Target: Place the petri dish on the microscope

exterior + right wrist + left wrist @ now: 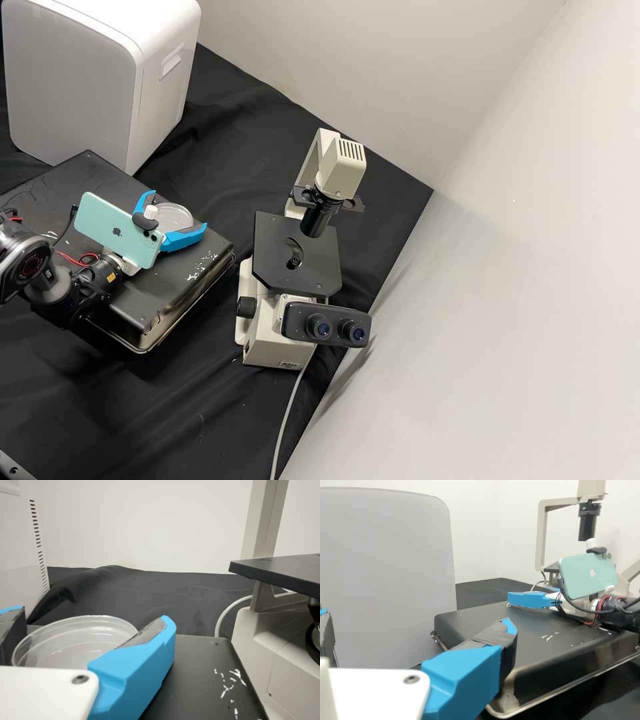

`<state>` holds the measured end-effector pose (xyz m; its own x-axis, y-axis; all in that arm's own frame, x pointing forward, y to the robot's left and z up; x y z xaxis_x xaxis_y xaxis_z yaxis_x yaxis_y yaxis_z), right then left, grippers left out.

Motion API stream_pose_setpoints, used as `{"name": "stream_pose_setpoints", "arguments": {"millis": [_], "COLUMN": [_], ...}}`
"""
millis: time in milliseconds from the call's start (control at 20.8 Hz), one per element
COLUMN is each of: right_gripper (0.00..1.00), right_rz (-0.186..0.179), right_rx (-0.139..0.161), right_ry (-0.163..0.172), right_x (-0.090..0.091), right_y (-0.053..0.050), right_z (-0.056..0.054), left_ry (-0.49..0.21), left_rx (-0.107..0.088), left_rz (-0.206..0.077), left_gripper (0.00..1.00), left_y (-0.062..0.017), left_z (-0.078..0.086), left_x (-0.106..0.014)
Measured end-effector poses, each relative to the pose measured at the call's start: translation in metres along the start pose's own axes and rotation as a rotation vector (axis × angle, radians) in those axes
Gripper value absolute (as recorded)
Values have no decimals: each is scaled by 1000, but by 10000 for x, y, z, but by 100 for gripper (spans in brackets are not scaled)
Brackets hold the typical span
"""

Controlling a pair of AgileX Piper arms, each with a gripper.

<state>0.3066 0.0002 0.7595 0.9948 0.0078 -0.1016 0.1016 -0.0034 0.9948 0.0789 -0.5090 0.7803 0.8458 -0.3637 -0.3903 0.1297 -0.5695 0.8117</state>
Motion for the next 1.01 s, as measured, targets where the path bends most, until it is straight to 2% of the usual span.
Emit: {"name": "stream_pose_setpoints", "arguments": {"millis": [144,432,624,672,720,815,1007], "right_gripper": [0,0,0,0,0,0,0], "right_rz": [11,81,133,142,150,161,162], "right_rx": [0,14,18,27,35,35,33], "right_ry": [5,6,25,30,35,38,52], "right_x": [-5,-64,-116,-135,-143,-154,-173], "right_y": [33,282,447,476,498,530,577], "right_z": [-16,-59,-117,-127,-140,-148,-168], "left_ry": [0,0,0,0,0,0,1], "left_rx": [0,0,0,0,0,0,10], "left_rz": [0,0,0,0,0,0,-4], "left_gripper": [100,100,100,100,100,100,100], "left_y": [0,0,0,0,0,0,-8], "left_z": [0,0,0,0,0,0,8], "left_x": [0,0,0,0,0,0,5]}}
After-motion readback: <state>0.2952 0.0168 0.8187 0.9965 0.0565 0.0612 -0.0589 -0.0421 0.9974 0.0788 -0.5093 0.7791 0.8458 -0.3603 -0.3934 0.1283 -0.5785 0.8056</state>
